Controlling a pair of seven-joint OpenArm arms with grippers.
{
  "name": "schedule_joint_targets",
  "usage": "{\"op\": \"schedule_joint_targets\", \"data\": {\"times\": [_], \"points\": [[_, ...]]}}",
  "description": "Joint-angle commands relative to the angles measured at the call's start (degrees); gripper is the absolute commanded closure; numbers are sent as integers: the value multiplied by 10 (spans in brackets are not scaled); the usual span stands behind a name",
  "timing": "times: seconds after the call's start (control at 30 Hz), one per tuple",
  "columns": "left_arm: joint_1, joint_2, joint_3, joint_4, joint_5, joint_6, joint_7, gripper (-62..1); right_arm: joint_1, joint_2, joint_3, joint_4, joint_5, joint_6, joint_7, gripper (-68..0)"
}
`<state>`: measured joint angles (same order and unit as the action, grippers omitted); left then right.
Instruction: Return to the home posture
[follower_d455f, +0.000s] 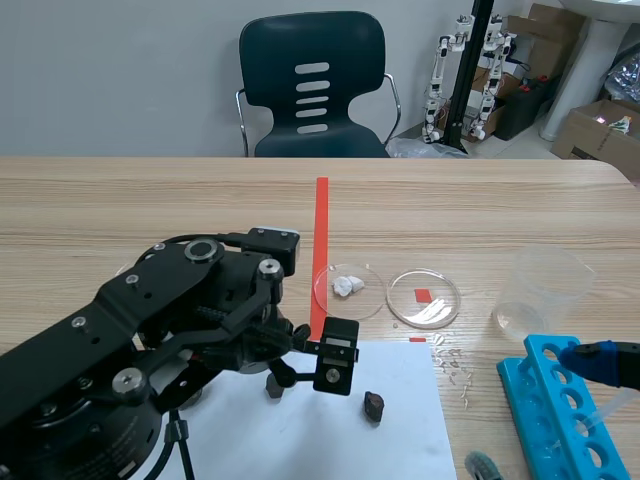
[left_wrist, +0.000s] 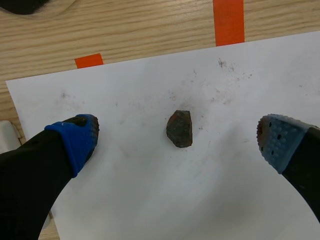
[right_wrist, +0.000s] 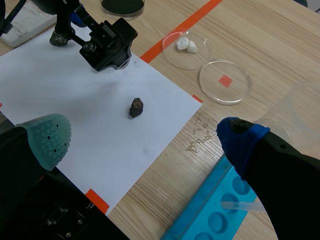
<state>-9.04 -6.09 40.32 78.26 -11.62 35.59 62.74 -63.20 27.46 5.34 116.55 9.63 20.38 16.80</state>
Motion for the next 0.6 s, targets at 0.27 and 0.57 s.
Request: {"op": "schedule_joint_targets", "data": {"times": [0.27, 0.57], "points": [[30, -44, -2, 30, -58, 2, -115, -623, 3, 3, 2, 7, 6, 0, 10, -610], [90, -115, -3, 113, -61, -42, -246, -623, 3, 3, 2, 7, 6, 0, 10, -610]]}}
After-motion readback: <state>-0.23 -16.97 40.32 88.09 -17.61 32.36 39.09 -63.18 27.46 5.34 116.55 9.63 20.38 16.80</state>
